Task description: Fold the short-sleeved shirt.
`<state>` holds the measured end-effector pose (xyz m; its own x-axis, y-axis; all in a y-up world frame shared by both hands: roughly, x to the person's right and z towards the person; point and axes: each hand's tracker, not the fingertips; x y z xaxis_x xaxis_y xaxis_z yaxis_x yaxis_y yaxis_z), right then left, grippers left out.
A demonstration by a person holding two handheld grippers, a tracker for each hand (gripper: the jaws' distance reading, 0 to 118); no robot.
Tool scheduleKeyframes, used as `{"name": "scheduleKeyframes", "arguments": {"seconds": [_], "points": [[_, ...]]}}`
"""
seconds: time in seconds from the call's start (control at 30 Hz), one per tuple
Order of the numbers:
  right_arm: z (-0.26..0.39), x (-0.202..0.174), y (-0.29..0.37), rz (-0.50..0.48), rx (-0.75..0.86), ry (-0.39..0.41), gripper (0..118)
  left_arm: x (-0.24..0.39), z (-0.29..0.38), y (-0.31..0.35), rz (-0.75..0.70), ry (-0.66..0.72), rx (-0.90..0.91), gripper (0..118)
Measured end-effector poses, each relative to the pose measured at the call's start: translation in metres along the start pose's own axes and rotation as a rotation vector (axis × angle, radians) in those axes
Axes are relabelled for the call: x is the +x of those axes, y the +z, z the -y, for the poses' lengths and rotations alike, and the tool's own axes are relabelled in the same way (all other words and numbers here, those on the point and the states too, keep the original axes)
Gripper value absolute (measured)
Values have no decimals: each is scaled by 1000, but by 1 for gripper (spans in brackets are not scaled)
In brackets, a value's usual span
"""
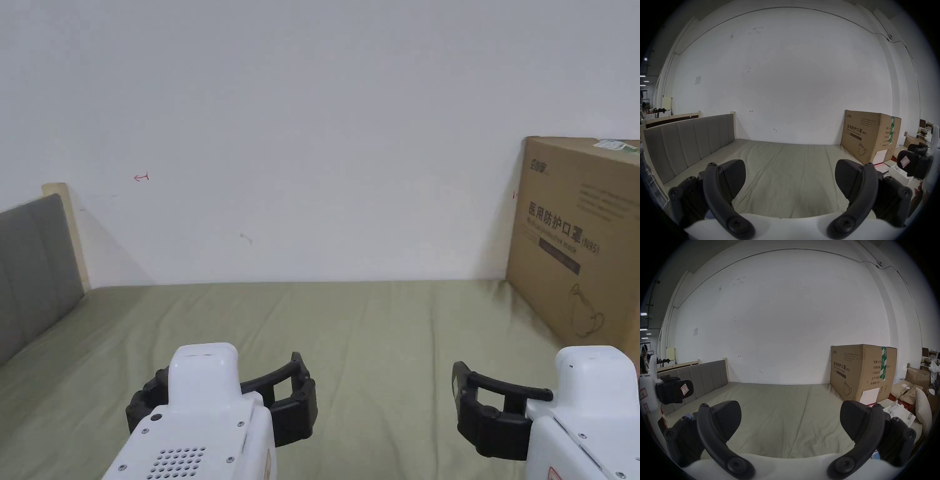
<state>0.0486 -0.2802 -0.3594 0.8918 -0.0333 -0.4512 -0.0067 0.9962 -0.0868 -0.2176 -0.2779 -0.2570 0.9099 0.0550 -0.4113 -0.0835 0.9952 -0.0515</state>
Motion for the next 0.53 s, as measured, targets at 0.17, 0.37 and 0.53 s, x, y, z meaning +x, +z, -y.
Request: {"name": "scheduleKeyframes", "arguments": {"seconds": [0.17, 0.37, 0.53], "points": [[1, 0, -2, -4, -11, -1, 118, 0, 0, -1, -12, 43, -13, 112], [2, 1, -2, -13, -15, -29, 118, -5, 6, -9, -1, 90, -50, 112], [7, 1, -3, -8, -21, -31, 118, -8, 12, -13, 18, 117, -88, 112]]}}
